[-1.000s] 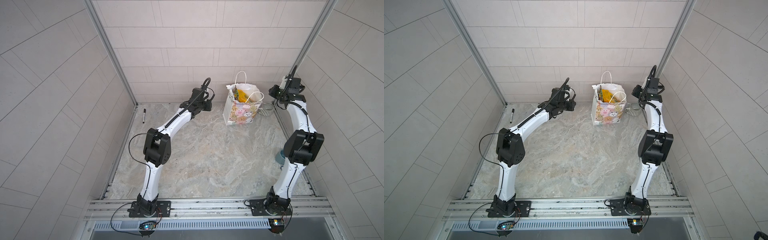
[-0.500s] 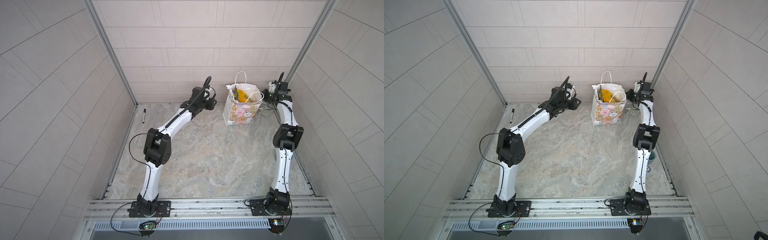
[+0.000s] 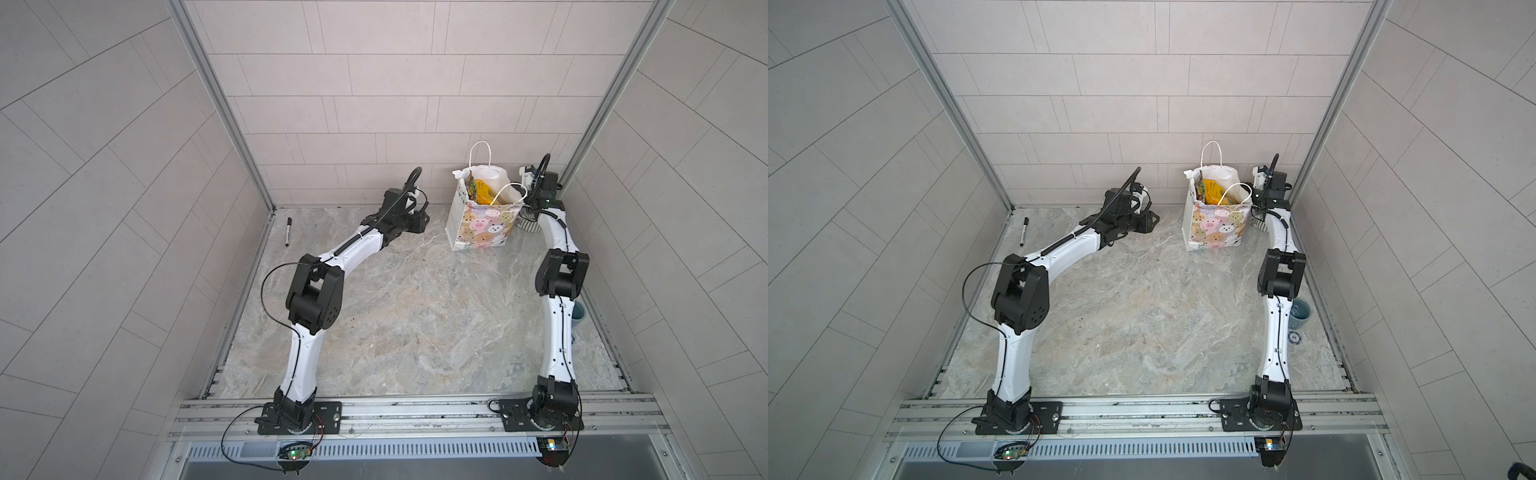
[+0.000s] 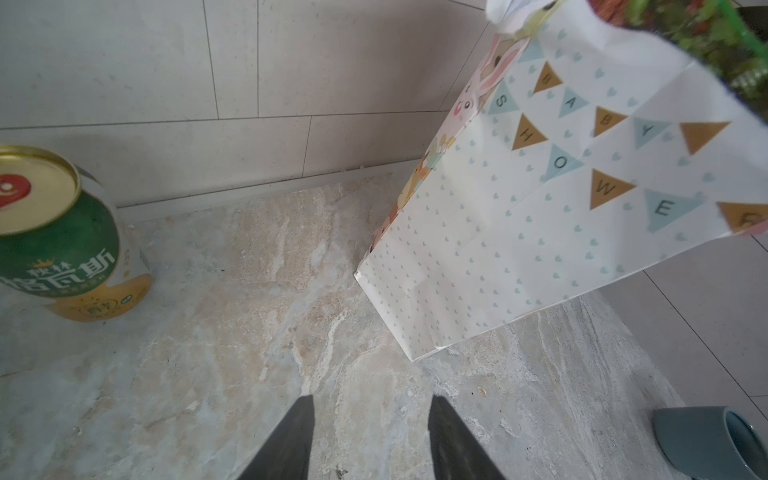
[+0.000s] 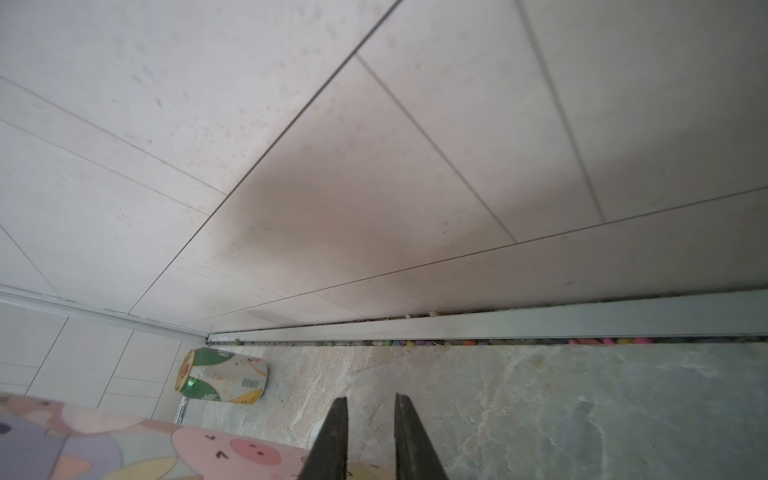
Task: Take the snacks out of the paper bag
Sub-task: 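Reach both grippers forward toward the paper bag near the back wall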
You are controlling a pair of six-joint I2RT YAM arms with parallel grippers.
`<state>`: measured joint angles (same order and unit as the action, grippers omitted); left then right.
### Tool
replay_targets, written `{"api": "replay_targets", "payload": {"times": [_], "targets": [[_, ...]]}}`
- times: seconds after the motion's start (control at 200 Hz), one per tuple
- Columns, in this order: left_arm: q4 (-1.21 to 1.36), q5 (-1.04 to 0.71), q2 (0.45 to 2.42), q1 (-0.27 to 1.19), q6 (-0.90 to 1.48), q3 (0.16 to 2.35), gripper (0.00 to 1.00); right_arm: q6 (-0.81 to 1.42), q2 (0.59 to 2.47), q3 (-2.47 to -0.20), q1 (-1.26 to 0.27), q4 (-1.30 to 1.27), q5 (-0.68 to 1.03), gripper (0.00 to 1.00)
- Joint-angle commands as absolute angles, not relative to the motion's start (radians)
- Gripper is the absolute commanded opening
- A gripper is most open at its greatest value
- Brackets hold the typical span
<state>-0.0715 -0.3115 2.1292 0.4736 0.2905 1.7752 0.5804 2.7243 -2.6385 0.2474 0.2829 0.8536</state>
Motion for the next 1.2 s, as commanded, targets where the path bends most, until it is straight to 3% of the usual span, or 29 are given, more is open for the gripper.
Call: {"api": "replay_targets", "payload": {"times": [0.0, 0.44, 0.811, 1.021, 1.196], "targets": [[0.001, -0.293, 2.050, 0.435, 0.331, 1.723, 0.52, 0.563, 2.730, -2.648, 0.211, 0.234, 0.922, 0.20], [0.044, -0.238, 1.916, 0.349, 0.308, 1.501, 0.55, 0.428, 2.630, -2.472, 0.119, 0.235, 0.960, 0.18], [0.073, -0.166, 1.770, 0.320, 0.280, 1.319, 0.56, 0.245, 2.359, -2.041, 0.041, 0.219, 0.899, 0.18], [0.103, -0.090, 1.584, 0.314, 0.340, 1.124, 0.56, 0.313, 2.186, -1.725, -0.023, 0.052, 0.847, 0.17], [0.207, 0.000, 1.336, 0.329, 0.457, 0.834, 0.56, 0.528, 2.062, -1.471, -0.081, -0.167, 0.755, 0.16]]}}
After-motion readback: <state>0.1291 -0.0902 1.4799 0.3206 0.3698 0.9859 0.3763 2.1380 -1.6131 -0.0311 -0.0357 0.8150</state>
